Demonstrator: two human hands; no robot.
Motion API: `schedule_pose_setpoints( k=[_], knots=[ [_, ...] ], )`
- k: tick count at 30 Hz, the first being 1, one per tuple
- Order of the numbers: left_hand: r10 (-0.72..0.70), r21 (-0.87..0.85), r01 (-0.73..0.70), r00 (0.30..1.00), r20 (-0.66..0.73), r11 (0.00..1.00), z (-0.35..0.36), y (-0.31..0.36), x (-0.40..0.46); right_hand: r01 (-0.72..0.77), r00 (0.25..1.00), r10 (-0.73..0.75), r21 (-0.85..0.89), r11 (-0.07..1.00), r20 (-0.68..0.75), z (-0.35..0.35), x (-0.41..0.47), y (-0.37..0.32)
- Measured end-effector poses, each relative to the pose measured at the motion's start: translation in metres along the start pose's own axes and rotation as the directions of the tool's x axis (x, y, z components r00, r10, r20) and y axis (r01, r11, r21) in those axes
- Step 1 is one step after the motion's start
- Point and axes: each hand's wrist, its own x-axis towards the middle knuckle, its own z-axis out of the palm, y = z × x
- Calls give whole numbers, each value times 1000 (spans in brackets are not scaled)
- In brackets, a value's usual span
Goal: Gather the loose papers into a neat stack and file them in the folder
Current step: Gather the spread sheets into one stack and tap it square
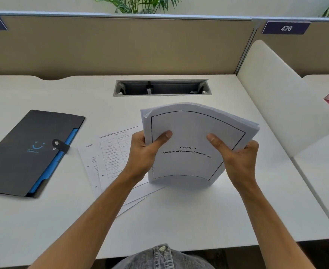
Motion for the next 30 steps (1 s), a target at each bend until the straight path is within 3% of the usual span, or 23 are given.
schedule_pose_setpoints(
  k=[5, 13, 18, 22, 26, 30],
  knots=[
    [14, 20, -15, 999, 31, 1000, 0, 0, 1, 11, 1000, -11, 3, 1000, -10, -3, 1, 2],
    [-95, 88, 92, 995, 29, 992, -3, -31, -7, -188, 982, 187, -55, 981, -19, -4, -13, 38],
    [-211, -51, 207, 972, -106, 977, -4, -32, 2, -234, 972, 232, -103, 967, -36, -1, -21, 61],
    [-270, -148, 251, 955, -127, 957, -11, -29, 9, -198, 980, 193, -145, 969, -51, 0, -20, 69],
    [-339, -140, 319, 929, -151, 937, -20, -26, 13, -177, 984, 177, -255, 951, -22, 3, -17, 72],
    [-415, -131, 398, 898, -145, 908, -34, -28, 10, -235, 967, 253, -316, 919, 16, 6, -15, 78]
  ],
)
